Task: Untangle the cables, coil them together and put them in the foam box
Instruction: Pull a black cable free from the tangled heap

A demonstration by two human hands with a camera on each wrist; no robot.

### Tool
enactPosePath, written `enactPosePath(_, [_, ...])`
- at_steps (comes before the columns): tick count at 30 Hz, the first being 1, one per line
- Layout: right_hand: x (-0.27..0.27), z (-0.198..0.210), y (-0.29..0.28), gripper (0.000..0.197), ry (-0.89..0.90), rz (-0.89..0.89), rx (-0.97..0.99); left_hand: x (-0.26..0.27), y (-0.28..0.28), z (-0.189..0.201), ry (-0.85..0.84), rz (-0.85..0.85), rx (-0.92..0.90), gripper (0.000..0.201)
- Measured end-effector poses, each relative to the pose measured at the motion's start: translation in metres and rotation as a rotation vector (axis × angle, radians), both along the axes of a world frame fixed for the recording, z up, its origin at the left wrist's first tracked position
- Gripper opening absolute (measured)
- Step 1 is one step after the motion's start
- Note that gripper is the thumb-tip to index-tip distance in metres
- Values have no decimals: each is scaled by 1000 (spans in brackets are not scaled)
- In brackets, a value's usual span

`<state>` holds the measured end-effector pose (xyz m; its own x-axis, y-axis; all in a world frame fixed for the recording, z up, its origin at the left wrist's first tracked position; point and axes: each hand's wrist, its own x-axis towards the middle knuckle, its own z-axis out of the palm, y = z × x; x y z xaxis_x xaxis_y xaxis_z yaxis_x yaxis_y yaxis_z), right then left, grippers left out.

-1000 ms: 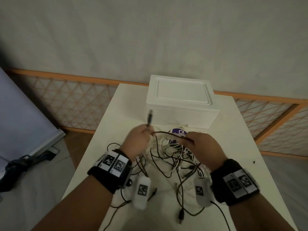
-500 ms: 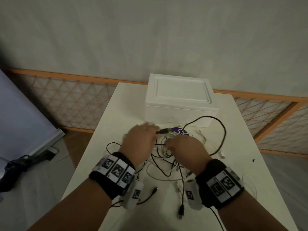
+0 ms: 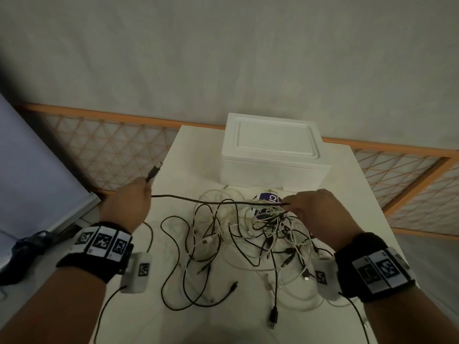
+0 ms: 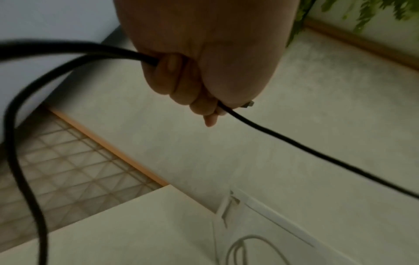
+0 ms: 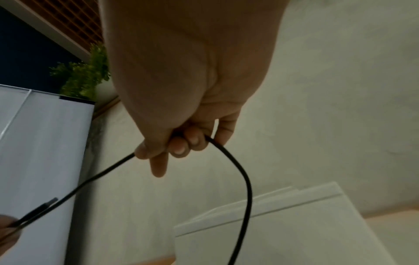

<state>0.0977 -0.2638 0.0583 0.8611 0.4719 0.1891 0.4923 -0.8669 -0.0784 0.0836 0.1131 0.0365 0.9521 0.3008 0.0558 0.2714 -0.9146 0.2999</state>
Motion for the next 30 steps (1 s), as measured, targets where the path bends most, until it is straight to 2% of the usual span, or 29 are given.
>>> enactPosePath(2, [1, -3, 8, 19, 31, 62, 5, 0, -2, 5, 12, -18, 57, 35])
enactPosePath(3, [2, -6, 20, 25, 83, 92, -62, 2, -10, 9, -9, -61, 84, 32])
enactPosePath(5, [3, -11, 52, 53, 146, 179, -168, 2, -42, 25, -74, -216, 156, 27])
enactPosePath(6, [3, -12, 68, 58, 130, 204, -157, -1, -64, 33, -114, -314, 168, 25])
enactPosePath(7, [2, -10, 82, 54, 93, 212, -129, -6, -86, 38, -149, -408, 131, 25])
enactPosePath(9, [2, -6, 99, 41, -49, 190, 11, -16, -120, 40, -163, -550, -83, 27])
enactPosePath(11, [1, 0, 103, 37, -109, 152, 160, -20, -134, 37, -147, -581, -344, 28])
enactPosePath(13, [0, 2, 100, 39, -79, 144, 263, -16, -133, 35, -121, -597, -414, 26])
enactPosePath(15, [-1, -1, 96, 44, -24, 131, 299, -12, -127, 33, -90, -651, -302, 26])
enactPosePath(17, [-5, 0, 88, 46, 64, 137, 267, -9, -115, 31, -123, -689, -71, 32])
enactPosePath(18, [-5, -2, 81, 39, 143, 140, 279, -7, -106, 33, -185, -687, 43, 36])
enactPosePath(20, [-1, -9, 65, 19, 373, 127, 462, -2, -87, 41, -297, -655, 168, 42])
enactPosePath(22, [2, -20, 52, 17, 489, 107, 554, -1, -71, 56, -393, -640, 218, 42])
enactPosePath(27, [22, -47, 49, 13, 519, 31, 313, 3, -57, 91, -686, -591, 205, 30])
enactPosePath(30, [31, -45, 51, 12, 495, -80, 379, 8, -62, 94, -676, -550, 143, 30])
